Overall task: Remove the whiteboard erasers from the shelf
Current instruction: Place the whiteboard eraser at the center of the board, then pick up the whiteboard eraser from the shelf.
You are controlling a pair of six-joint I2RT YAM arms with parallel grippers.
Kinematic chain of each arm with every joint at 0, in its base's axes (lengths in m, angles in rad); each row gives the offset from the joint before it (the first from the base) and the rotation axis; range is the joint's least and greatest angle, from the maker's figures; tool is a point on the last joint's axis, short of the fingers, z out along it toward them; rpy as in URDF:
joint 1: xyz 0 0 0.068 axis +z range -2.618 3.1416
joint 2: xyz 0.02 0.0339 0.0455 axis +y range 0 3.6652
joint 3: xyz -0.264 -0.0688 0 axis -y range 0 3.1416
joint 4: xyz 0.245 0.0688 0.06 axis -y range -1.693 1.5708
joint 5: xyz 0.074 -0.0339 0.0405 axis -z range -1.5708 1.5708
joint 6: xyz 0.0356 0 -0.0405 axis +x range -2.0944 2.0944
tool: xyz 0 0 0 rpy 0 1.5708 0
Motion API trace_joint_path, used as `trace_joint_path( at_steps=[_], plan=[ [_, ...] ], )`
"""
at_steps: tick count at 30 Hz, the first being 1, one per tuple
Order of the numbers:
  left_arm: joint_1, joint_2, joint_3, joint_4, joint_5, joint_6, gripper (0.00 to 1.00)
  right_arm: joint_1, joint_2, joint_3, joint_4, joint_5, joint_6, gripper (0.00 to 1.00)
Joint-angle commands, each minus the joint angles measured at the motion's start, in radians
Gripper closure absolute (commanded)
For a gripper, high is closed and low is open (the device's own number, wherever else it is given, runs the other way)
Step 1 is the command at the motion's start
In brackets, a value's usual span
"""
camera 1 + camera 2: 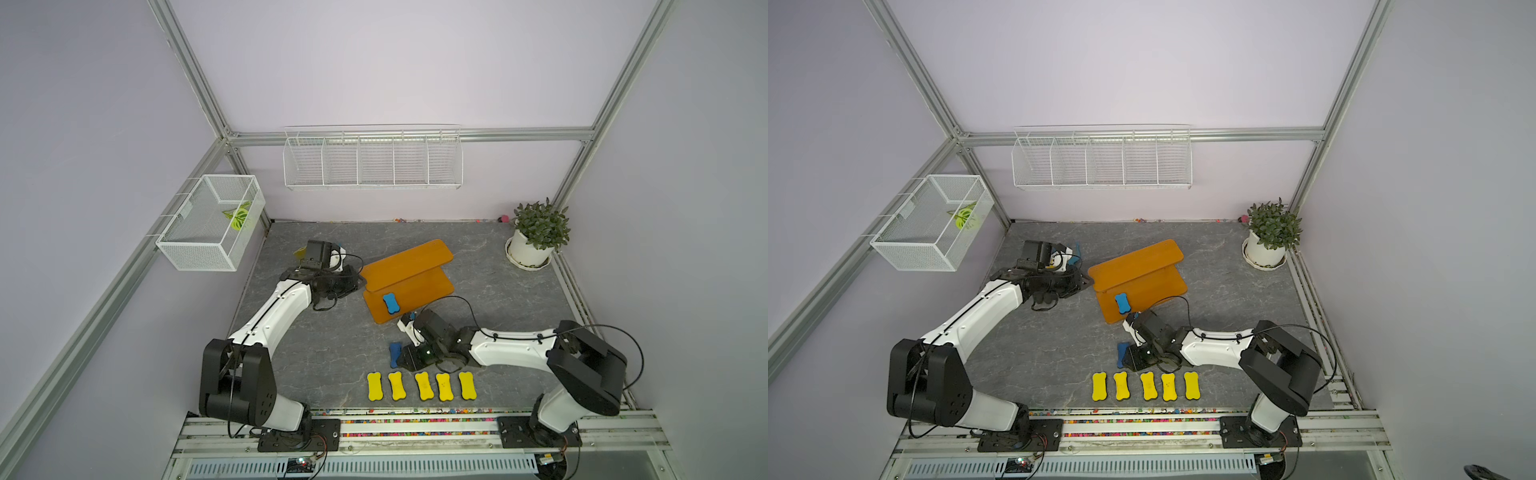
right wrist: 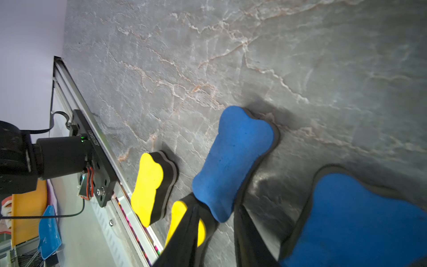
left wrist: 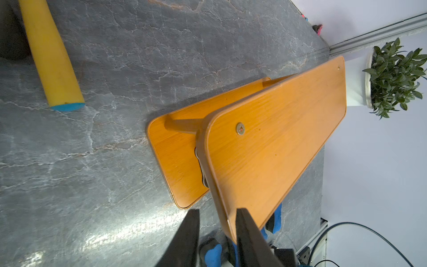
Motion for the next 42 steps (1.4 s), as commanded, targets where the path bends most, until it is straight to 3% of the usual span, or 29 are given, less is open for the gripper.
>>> trace_joint_path(
  at_steps=[1,11,21,29,42],
  plan=[
    [0.0,-0.006,-0.006,-0.01,-0.007,0.015,0.68,-0.003,-0.047,0.033,-0.061,0.041,-0.039,0.66],
    [0.0,0.015,-0.002,-0.013,-0.012,0.012,0.73,-0.129,-0.052,0.069,0.101,0.158,-0.092,0.66],
    [-0.001,0.054,0.011,-0.018,-0.014,0.016,0.78,-0.228,0.089,0.123,0.323,0.214,-0.123,0.65],
    [0.0,0.064,0.011,-0.019,-0.016,0.016,0.82,-0.232,0.203,0.17,0.394,0.222,-0.131,0.65],
    [0.0,0.059,0.011,-0.021,-0.009,0.016,0.82,-0.191,0.237,0.125,0.494,0.297,-0.123,0.66]
  ],
)
